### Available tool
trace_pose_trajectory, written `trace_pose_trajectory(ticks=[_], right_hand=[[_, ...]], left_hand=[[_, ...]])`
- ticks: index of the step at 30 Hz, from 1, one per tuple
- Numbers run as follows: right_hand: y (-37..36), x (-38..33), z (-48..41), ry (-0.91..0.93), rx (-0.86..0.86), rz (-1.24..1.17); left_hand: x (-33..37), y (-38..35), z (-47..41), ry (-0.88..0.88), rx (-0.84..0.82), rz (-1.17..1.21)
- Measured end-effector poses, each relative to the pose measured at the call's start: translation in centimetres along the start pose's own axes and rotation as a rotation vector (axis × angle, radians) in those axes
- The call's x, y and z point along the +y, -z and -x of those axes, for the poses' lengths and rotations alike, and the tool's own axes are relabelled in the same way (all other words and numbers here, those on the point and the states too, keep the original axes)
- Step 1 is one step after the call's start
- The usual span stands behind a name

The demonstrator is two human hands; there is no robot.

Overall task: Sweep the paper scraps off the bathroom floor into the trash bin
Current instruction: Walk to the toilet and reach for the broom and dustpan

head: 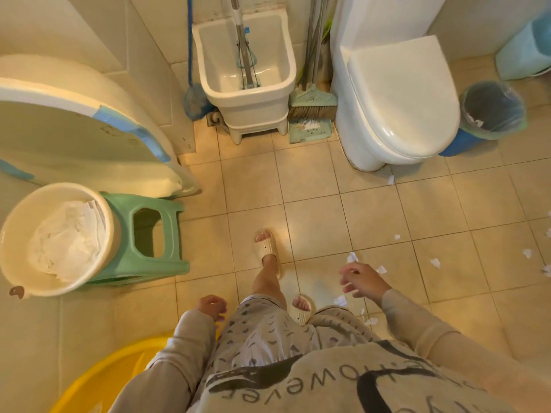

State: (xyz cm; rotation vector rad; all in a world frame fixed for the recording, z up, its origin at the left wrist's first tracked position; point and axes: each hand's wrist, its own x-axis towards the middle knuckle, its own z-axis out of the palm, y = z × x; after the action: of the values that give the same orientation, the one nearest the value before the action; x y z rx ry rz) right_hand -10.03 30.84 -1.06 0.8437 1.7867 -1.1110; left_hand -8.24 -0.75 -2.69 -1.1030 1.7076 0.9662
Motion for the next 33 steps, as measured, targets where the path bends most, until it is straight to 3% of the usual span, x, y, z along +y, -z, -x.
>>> trace_pose_trajectory(ticks=[7,16,23,33], right_hand=[[1.5,-2.0,-1.7,-0.199,0.082,-0.057],[4.2,-6.3,-3.8,-0.255,0.181,-0.23],[7.7,-14.0,-7.0,-0.186,0.159,-0.236],[16.4,-28.3,-13.8,-0.043,0.084,-0.148]], left_hand=[[13.6,2.4,-0.3,-0.172,-0.129,-0.132],[28.3,4.6,0.9,-0.33,-0.241,0.001],[32.7,4.7,-1.4,-0.278,-0.209,-0.057],[38.3,5.9,-5.4,-0.047,-0.049,-0.012]])
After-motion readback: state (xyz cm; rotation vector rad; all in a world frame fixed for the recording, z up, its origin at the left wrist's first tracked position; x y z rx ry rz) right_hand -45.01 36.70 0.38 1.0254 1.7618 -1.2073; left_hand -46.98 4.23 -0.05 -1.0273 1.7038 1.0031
